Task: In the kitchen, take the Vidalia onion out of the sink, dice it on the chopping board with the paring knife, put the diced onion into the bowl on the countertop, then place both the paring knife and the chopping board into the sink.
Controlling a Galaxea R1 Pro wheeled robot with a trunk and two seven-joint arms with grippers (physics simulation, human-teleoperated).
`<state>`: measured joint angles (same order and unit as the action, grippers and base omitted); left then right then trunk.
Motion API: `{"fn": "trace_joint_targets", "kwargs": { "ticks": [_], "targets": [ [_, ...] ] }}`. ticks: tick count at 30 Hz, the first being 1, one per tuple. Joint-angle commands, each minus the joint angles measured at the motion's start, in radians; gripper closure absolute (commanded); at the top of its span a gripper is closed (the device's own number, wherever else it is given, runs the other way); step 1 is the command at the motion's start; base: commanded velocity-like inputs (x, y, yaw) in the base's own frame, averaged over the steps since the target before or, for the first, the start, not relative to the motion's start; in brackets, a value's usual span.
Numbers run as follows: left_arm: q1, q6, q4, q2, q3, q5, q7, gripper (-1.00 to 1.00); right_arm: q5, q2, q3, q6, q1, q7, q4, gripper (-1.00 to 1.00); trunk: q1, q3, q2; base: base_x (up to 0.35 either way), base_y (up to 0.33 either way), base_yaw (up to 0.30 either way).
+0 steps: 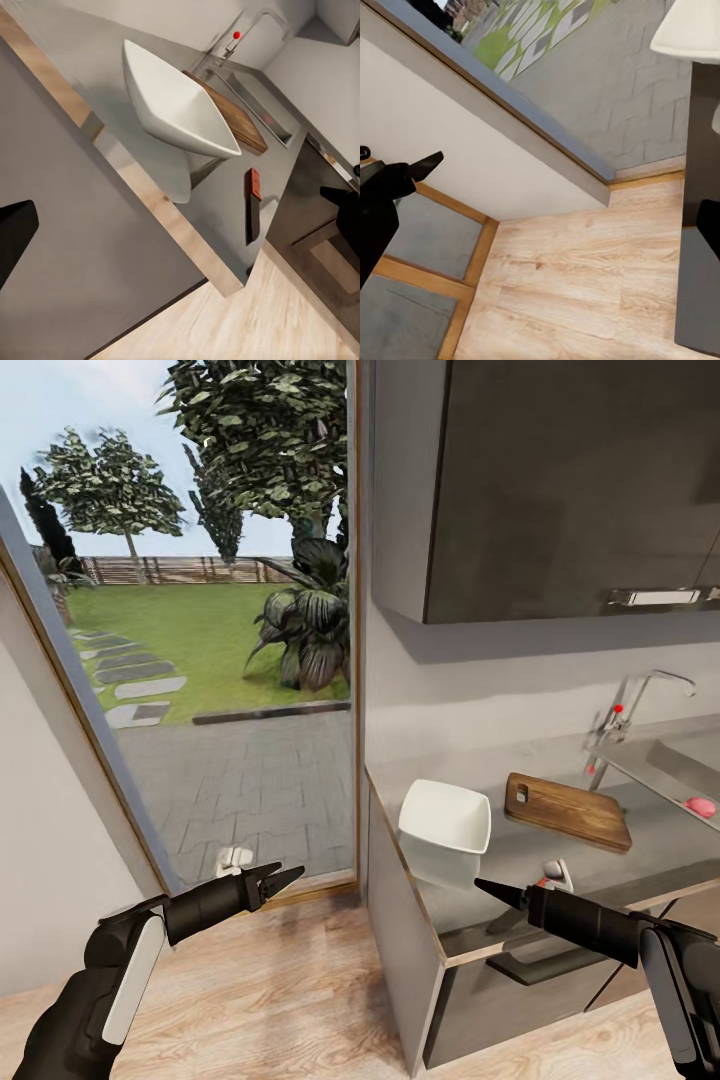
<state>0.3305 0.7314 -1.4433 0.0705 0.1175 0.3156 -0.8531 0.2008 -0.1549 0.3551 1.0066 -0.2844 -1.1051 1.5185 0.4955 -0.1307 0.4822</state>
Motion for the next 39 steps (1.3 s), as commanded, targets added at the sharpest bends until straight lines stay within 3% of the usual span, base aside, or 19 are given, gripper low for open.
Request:
{"fn": "trace_joint_targets", "kwargs": {
  "ticks": [1,20,39],
  "targets": [
    [0.001,0.006,0.0,0.0,0.001,0.003,-0.001,-1.0,-0.001,0.0,0.001,0.004,-0.001,-0.004,0.0,-1.0,0.0,-0.002,0.002,0.0,0.0,0.0],
    [0.001,0.006,0.0,0.0,0.001,0.003,-0.001,-1.0,-0.004,0.0,0.0,0.004,-0.001,-0.004,0.0,-1.0,0.0,-0.002,0.002,0.007,-0.008,0.0],
    [0.001,0.006,0.0,-0.001,0.001,0.001,0.0,-1.0,0.013,0.01,0.03,0.02,-0.001,0.006,0.035,-1.0,0.0,-0.002,0.002,0.214,-0.192,0.0]
  ]
}}
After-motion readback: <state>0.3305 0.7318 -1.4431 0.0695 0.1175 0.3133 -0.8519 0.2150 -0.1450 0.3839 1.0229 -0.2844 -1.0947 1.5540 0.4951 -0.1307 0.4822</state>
